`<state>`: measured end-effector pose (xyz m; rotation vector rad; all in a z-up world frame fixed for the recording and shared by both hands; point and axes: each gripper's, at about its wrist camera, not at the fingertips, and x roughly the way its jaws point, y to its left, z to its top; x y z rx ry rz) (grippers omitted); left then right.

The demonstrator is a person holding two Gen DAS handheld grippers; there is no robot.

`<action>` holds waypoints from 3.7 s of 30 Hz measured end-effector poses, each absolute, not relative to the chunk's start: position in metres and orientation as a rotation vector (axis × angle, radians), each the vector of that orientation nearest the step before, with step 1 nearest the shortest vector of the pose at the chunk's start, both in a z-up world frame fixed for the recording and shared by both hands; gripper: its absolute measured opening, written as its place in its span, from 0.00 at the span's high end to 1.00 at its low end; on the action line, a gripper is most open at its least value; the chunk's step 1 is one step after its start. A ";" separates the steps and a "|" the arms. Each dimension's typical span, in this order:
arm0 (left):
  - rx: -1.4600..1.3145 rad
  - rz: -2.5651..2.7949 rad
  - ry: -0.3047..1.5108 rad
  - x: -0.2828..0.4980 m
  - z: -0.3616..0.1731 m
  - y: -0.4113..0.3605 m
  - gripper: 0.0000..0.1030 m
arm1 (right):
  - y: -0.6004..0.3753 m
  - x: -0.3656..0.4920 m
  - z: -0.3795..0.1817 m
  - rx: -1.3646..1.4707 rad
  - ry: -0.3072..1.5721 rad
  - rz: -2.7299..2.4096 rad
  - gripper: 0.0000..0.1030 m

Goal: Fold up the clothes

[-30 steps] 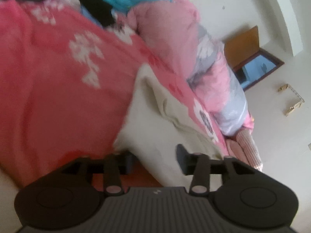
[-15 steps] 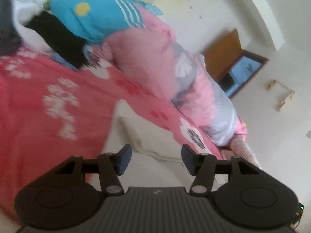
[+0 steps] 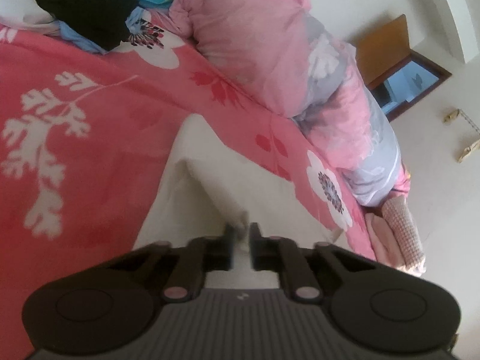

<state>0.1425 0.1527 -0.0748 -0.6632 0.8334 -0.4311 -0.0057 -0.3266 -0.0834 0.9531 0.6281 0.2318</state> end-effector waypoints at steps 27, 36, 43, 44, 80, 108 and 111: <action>-0.878 -0.420 0.741 0.254 -0.096 0.166 0.41 | -0.392 0.101 -0.106 1.040 0.498 0.206 0.63; -0.747 -0.402 0.681 0.228 -0.078 0.173 0.31 | -0.416 0.051 -0.063 0.791 0.414 0.006 0.61; -0.647 -0.457 0.639 0.205 -0.061 0.170 0.19 | -0.393 0.022 -0.058 0.666 0.502 -0.056 0.53; -0.626 -0.462 0.631 0.201 -0.058 0.169 0.15 | -0.387 0.019 -0.058 0.653 0.508 -0.058 0.50; -0.019 -0.520 0.606 0.176 -0.058 0.127 0.01 | -0.205 0.067 -0.033 0.207 0.613 0.137 0.05; -0.086 -0.520 0.652 0.224 -0.075 0.121 0.90 | -0.229 0.080 -0.079 0.343 0.638 0.162 0.05; -0.089 -0.534 0.682 0.226 -0.082 0.121 0.90 | -0.233 0.079 -0.081 0.352 0.646 0.153 0.05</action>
